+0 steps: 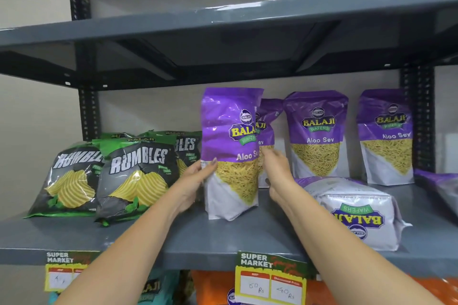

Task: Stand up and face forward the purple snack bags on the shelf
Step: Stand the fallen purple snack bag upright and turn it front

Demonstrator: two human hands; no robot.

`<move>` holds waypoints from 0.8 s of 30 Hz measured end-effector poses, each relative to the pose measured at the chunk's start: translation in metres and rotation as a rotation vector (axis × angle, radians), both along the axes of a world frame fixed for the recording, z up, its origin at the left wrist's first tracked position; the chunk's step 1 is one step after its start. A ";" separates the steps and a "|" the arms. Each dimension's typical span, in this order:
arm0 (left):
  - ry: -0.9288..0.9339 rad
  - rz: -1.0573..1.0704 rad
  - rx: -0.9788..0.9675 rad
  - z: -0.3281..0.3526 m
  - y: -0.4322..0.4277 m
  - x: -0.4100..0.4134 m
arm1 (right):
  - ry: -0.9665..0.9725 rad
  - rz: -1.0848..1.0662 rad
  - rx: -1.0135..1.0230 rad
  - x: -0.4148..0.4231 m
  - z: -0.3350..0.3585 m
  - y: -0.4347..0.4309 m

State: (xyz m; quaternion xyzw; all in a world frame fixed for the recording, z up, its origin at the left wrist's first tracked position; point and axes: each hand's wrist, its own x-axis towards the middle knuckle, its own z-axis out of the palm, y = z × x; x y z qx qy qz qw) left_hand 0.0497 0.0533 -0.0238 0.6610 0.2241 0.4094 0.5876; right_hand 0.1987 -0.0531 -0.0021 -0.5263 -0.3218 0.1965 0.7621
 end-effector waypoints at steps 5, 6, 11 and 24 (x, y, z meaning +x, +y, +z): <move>-0.056 -0.083 -0.051 -0.005 0.004 -0.006 | 0.089 0.292 0.122 -0.003 0.027 -0.011; -0.074 -0.075 -0.037 -0.005 0.000 -0.004 | 0.075 0.286 0.119 -0.001 0.029 -0.007; -0.123 -0.002 0.073 -0.010 -0.009 0.005 | -0.006 0.188 0.095 0.001 0.028 -0.001; 0.049 -0.087 0.194 -0.016 -0.007 -0.005 | -0.121 0.342 -0.088 0.011 0.046 -0.017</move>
